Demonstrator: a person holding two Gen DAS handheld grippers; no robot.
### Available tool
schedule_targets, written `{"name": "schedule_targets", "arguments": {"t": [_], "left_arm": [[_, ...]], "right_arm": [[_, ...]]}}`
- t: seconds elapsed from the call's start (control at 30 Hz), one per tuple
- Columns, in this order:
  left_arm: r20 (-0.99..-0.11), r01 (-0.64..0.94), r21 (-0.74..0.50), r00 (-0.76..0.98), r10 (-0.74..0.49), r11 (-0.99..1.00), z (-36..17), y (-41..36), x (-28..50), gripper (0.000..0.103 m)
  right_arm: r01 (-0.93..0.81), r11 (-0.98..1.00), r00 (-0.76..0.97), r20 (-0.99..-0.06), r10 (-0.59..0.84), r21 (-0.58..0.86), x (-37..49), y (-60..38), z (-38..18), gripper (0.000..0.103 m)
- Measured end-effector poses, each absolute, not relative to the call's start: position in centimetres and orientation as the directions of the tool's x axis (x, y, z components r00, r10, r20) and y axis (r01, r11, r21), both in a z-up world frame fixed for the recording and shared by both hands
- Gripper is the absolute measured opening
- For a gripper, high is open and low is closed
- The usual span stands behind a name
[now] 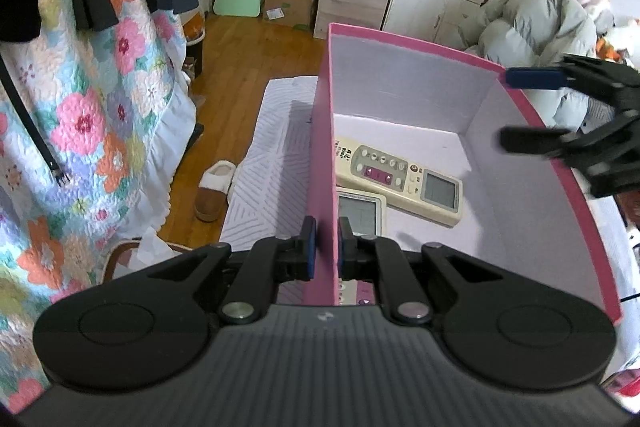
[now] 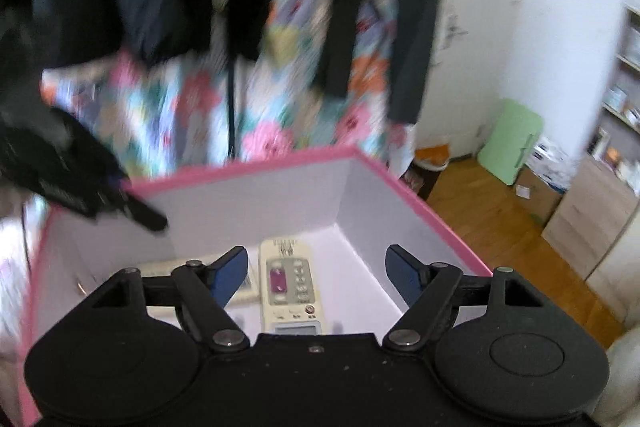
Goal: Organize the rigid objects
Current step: 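Move the right tool back to the table toward the large white charger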
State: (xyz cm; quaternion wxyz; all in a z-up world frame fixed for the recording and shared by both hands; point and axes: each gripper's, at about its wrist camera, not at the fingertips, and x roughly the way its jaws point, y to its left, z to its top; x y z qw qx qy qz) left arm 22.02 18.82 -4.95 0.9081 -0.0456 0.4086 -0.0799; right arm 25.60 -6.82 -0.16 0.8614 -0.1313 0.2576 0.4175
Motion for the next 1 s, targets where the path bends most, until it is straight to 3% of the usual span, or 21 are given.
{"name": "schedule_targets", "arguments": {"t": [0.17,0.3,0.4,0.63,0.8,1.0], "left_arm": [[-0.732,0.114,-0.147,0.655,-0.185,0.983,-5.0,18.8,21.9,0.009],[-0.732,0.119,-0.135,0.657,-0.18,0.984,-4.9,18.6,21.7,0.008],[-0.735,0.118,-0.131,0.655,-0.176,0.984,-4.8,18.5,21.7,0.008],[-0.736,0.104,-0.151,0.652,-0.182,0.983,-4.4,18.8,21.5,0.008],[-0.74,0.13,-0.107,0.652,-0.167,0.986,-3.8,18.1,21.3,0.008],[-0.75,0.123,-0.092,0.645,-0.15,0.988,-3.6,18.0,21.4,0.006]], "right_arm": [[-0.659,0.739,0.578,-0.535,0.616,0.138,23.2,-11.4,1.2,0.083],[-0.474,0.858,0.585,-0.658,0.475,0.198,21.9,-14.2,1.9,0.082],[-0.395,0.867,0.541,-0.687,0.486,0.303,20.9,-16.5,2.3,0.081],[-0.259,0.909,0.552,-0.722,0.416,0.326,16.0,-19.7,-0.3,0.081],[-0.103,0.964,0.613,-0.748,0.256,0.245,13.2,-20.5,-3.3,0.073],[-0.059,0.948,0.573,-0.767,0.288,0.312,13.9,-20.5,-5.6,0.071]]}}
